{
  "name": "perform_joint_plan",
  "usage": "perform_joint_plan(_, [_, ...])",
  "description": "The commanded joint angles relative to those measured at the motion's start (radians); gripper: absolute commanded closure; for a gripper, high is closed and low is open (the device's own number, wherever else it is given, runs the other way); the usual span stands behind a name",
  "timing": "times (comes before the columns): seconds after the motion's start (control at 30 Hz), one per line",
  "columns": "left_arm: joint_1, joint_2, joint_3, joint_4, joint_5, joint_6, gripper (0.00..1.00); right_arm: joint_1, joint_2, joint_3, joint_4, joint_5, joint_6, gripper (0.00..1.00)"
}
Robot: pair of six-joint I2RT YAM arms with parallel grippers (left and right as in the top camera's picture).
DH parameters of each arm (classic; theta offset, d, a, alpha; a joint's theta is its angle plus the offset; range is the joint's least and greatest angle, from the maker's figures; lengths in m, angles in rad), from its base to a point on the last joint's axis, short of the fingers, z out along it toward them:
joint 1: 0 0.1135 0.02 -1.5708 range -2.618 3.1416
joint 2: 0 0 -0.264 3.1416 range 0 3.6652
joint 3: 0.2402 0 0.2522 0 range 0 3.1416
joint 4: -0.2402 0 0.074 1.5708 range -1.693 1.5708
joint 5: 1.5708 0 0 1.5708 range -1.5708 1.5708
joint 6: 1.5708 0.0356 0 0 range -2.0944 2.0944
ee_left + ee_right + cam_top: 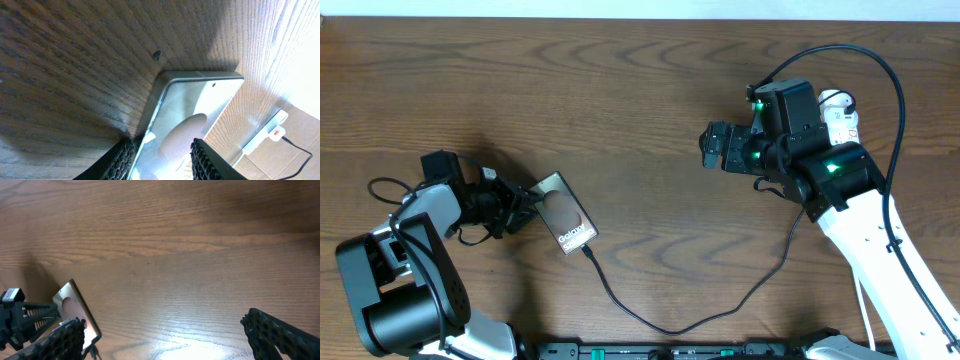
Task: Plug charger to phone and switch on socket
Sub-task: 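Lower the phone flat onto the table with the left gripper, then open the left gripper and raise the left arm off the phone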
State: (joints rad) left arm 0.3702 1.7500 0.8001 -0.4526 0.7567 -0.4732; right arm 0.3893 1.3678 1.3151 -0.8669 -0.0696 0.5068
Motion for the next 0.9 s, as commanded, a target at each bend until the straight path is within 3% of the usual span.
perform_joint_plan(0.0, [0.003,0.061,-0.058,-0.026,-0.250,0.010,0.58,0.005,0.007,0.005,-0.001,0.015,-0.014,0.01])
perform_joint_plan(0.3, [0.005,0.061,-0.058,-0.026,-0.253,0.015,0.58,0.005,0.007,0.005,-0.002,0.015,-0.015,0.01])
perform_joint_plan(0.37, [0.005,0.060,-0.056,-0.026,-0.253,0.031,0.48,0.005,0.007,0.005,-0.003,0.015,-0.015,0.01])
perform_joint_plan(0.4, [0.005,0.060,-0.054,-0.026,-0.253,0.036,0.35,0.005,0.007,0.005,-0.006,0.015,-0.015,0.01])
perform_joint_plan(0.43, [0.006,0.060,-0.051,-0.028,-0.253,0.036,0.29,0.005,0.007,0.005,-0.009,0.016,-0.015,0.01])
perform_joint_plan(0.5, [0.006,0.060,-0.040,-0.039,-0.253,0.036,0.23,0.005,0.007,0.005,-0.011,0.016,-0.015,0.01])
perform_joint_plan(0.87, [0.006,-0.023,0.067,-0.154,-0.253,0.122,0.15,0.005,0.007,0.005,-0.013,0.018,-0.014,0.01])
